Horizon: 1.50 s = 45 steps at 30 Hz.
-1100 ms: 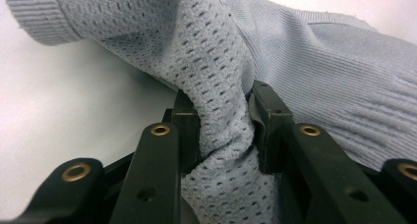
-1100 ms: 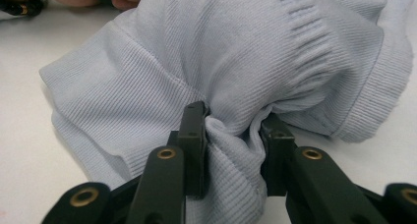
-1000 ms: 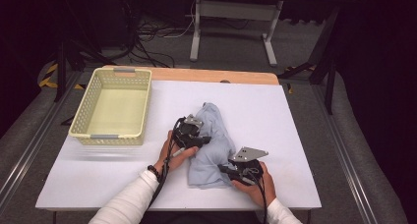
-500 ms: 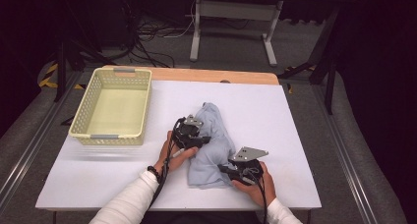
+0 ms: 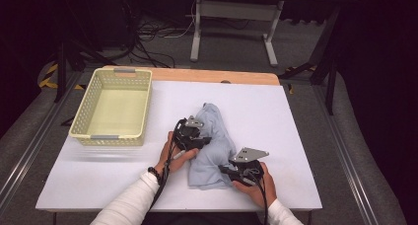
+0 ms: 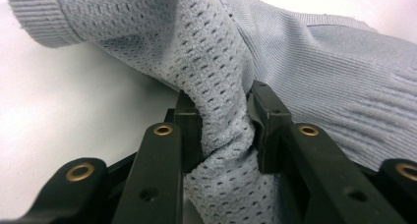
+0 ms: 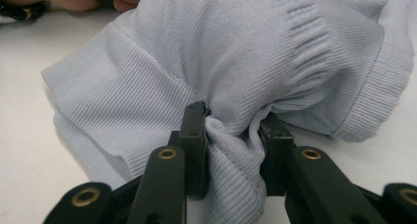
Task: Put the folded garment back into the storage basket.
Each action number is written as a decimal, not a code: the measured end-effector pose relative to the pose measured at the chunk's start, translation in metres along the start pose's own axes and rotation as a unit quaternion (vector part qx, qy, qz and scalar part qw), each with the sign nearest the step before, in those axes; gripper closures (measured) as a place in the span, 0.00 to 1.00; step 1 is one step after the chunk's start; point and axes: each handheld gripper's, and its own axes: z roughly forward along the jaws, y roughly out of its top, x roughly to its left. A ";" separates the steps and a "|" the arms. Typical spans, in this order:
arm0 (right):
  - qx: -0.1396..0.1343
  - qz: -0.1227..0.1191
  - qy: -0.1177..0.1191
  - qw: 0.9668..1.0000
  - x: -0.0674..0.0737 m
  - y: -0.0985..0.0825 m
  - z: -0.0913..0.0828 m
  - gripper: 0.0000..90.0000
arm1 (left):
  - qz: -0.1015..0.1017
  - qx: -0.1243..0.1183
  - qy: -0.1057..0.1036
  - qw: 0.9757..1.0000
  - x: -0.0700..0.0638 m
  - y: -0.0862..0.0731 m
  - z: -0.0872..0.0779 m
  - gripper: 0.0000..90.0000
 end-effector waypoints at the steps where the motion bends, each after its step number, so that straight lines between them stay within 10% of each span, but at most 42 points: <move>1: 0.000 0.000 0.001 1.000 0.000 0.000 0.000 0.78 | 0.000 0.001 -0.001 1.000 0.000 0.000 0.000 0.78; 45: -0.028 -0.014 -0.016 0.999 0.003 0.004 -0.015 0.81 | 0.071 -0.034 0.021 0.997 -0.017 0.017 -0.015 0.82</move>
